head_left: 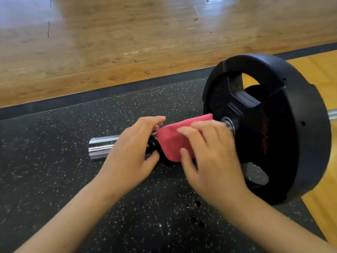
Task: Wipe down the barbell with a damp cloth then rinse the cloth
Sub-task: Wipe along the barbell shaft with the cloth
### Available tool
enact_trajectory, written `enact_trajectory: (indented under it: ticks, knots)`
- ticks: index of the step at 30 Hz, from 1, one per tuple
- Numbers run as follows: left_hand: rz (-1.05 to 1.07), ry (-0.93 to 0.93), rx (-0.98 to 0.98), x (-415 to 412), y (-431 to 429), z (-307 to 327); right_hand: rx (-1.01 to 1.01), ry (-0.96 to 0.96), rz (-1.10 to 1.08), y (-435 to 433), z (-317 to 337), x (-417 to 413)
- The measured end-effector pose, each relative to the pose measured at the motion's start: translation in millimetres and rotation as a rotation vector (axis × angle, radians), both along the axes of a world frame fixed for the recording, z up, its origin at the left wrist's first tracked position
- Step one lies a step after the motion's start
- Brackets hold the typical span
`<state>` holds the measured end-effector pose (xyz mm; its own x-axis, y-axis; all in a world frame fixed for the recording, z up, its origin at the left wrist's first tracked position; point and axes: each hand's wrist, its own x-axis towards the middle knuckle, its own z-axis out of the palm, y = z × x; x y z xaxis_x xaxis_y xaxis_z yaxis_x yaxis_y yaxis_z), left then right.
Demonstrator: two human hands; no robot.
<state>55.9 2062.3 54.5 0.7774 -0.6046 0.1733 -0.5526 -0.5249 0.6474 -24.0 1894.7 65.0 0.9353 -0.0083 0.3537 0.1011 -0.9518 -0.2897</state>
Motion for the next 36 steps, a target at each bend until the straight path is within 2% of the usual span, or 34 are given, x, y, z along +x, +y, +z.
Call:
enact_trajectory:
  ticks: [2,4,8,11,14,19,23,25,29,31,32,33,36]
  knots:
    - [0.006,-0.02,0.071,-2,1,-2,-0.08,0.086,0.084,11,-11,8]
    - [0.0,-0.07,0.22,-2,5,-5,-0.175,0.154,0.108,16,-28,18]
    - [0.017,-0.239,0.591,-8,12,-10,-0.297,0.124,0.102,13,-46,28]
    - [0.13,-0.368,0.58,-8,5,-21,-0.298,0.053,0.099,8,-47,28]
    - [0.205,-0.532,0.522,4,0,-32,-0.271,0.088,0.034,-12,-44,22]
    - [0.186,-0.539,0.587,17,-4,-29,-0.154,0.112,-0.11,-26,-42,15]
    - [0.09,-0.463,0.696,32,-3,-19,-0.138,0.08,-0.091,-1,-45,27]
    - [0.021,-0.36,0.737,44,-2,-8,-0.167,0.07,-0.021,20,-45,37]
    - [-0.173,0.185,0.809,78,-10,14,-0.207,0.052,0.046,39,-41,59]
    - [-0.187,0.322,0.803,87,-12,18,-0.228,0.057,0.075,33,-40,65]
    - [-0.153,0.324,0.789,86,-12,18,-0.235,0.063,0.076,26,-39,66]
    - [-0.088,0.254,0.773,80,-11,15,-0.233,0.072,0.053,16,-38,64]
    - [0.098,-0.323,0.7,43,-7,-13,-0.198,0.102,-0.104,-17,-37,52]
